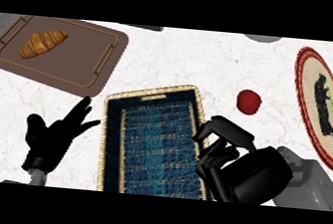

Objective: Pick the tomato from the placemat and place it in the basket

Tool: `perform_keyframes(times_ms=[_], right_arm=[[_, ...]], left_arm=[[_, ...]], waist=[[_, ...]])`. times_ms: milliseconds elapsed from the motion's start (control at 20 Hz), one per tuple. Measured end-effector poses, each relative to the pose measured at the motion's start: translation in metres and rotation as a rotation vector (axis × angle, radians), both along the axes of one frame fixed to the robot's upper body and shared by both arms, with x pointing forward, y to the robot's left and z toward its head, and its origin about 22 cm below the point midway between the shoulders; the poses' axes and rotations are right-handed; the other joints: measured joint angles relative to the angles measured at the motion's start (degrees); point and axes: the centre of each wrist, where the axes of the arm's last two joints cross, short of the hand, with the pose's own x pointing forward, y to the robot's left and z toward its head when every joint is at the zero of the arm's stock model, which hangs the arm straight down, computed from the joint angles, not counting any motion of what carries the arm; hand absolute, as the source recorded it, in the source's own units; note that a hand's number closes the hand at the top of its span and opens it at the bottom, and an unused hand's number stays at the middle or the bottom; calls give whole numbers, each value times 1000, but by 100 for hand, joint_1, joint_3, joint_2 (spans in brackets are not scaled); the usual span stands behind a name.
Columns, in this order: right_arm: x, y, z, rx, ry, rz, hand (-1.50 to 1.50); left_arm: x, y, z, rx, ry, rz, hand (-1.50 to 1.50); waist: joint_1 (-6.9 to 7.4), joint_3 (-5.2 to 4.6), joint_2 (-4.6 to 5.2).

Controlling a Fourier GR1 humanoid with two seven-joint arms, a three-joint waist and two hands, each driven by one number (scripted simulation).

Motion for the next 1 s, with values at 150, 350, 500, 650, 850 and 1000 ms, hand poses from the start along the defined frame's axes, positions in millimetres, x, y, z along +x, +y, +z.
perform_keyframes(times_ms=[150,350,500,650,850,1000], right_arm=[[-5,11,-4,-11,-12,33,150],[-11,23,-9,-20,-20,66,150],[-16,33,-17,-23,-5,90,150],[-20,38,-31,-42,40,101,150],[-27,47,-44,-57,75,124,150],[-31,52,-50,-63,92,142,150]], left_arm=[[-1,2,-1,5,10,5,0],[-3,4,-3,8,22,17,0],[-4,7,-3,13,29,29,0],[-5,9,-4,20,31,40,0],[-8,13,-5,25,44,57,0],[-10,16,-6,29,53,72,0]], waist=[[-42,-3,-36],[-107,-13,-82],[-158,-20,-99],[-210,-33,-113],[-302,-43,-161],[-368,-48,-197]])
